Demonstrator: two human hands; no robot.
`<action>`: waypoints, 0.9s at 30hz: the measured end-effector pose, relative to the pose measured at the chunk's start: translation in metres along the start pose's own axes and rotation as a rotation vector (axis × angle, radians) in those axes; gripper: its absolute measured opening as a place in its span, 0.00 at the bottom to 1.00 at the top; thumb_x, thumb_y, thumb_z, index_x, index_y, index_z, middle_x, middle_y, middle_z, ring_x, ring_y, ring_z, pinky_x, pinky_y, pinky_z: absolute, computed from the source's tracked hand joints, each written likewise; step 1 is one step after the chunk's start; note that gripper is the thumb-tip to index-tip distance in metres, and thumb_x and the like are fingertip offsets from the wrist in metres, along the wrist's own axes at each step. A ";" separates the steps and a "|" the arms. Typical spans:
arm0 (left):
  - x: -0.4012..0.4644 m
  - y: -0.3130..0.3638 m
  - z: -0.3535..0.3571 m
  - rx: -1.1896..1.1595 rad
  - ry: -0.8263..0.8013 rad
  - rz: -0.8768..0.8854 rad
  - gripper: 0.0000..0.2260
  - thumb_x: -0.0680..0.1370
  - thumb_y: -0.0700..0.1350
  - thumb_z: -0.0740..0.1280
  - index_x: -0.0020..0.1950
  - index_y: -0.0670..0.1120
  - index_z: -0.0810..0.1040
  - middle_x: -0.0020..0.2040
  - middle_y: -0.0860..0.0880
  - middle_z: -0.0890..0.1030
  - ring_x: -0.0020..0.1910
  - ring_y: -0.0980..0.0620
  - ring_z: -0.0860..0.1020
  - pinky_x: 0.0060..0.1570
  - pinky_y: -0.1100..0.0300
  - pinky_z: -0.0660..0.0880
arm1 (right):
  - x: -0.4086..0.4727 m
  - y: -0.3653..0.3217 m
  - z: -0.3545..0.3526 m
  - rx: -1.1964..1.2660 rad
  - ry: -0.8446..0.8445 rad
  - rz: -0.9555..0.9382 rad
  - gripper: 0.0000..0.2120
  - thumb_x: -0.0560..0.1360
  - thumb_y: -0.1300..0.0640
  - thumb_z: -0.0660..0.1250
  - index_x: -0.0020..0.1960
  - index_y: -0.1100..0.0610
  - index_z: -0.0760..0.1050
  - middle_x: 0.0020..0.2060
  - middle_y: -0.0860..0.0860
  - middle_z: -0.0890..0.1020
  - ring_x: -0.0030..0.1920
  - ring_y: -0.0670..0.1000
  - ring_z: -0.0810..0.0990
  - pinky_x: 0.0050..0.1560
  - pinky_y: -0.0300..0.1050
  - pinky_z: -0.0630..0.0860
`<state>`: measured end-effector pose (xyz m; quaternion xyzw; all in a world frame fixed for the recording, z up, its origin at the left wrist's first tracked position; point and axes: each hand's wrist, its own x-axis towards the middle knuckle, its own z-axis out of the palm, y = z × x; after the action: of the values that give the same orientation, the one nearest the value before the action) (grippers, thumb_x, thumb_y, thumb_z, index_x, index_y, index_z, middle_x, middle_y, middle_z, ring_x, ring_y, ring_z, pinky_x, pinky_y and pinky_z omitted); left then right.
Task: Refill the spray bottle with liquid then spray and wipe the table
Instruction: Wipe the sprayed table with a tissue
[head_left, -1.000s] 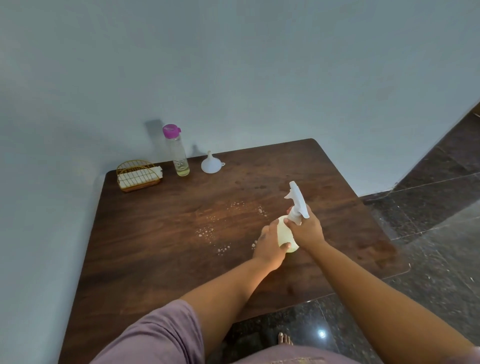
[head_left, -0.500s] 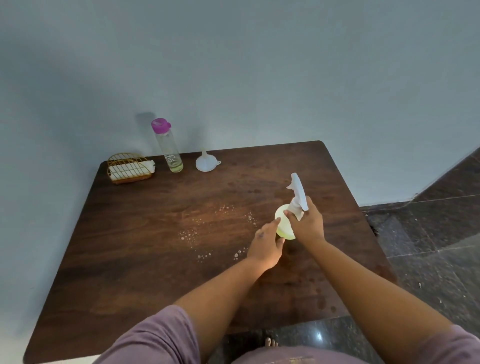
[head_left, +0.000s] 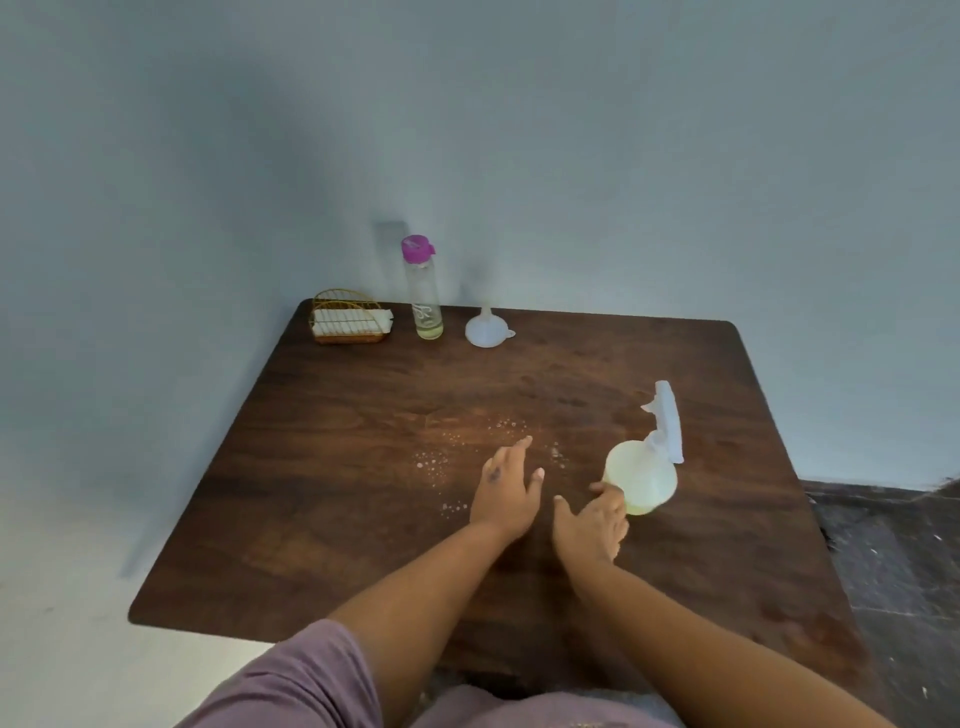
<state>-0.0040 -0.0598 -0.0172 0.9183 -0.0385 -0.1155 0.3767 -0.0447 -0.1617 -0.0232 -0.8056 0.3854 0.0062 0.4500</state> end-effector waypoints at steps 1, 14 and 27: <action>0.000 -0.008 -0.011 -0.001 0.028 -0.015 0.23 0.82 0.49 0.59 0.77 0.49 0.61 0.73 0.48 0.67 0.73 0.47 0.63 0.70 0.54 0.63 | 0.000 -0.010 0.009 -0.005 -0.047 -0.071 0.21 0.73 0.56 0.70 0.61 0.53 0.64 0.63 0.53 0.70 0.64 0.55 0.68 0.63 0.51 0.68; 0.077 -0.123 -0.199 -0.001 0.325 -0.188 0.25 0.81 0.50 0.62 0.76 0.48 0.61 0.71 0.46 0.69 0.71 0.46 0.65 0.68 0.51 0.66 | 0.048 -0.190 0.154 -0.270 -0.437 -0.704 0.07 0.78 0.61 0.62 0.54 0.56 0.77 0.52 0.51 0.76 0.52 0.50 0.75 0.56 0.41 0.71; 0.182 -0.200 -0.279 0.017 0.392 -0.176 0.23 0.81 0.47 0.63 0.76 0.49 0.62 0.73 0.46 0.67 0.73 0.46 0.64 0.67 0.53 0.67 | 0.125 -0.303 0.305 -0.264 -0.302 -0.596 0.10 0.77 0.62 0.63 0.56 0.58 0.80 0.54 0.55 0.83 0.53 0.54 0.80 0.56 0.47 0.76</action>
<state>0.2364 0.2441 0.0016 0.9261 0.1148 0.0334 0.3578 0.3352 0.0745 -0.0314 -0.9238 0.0584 0.0431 0.3760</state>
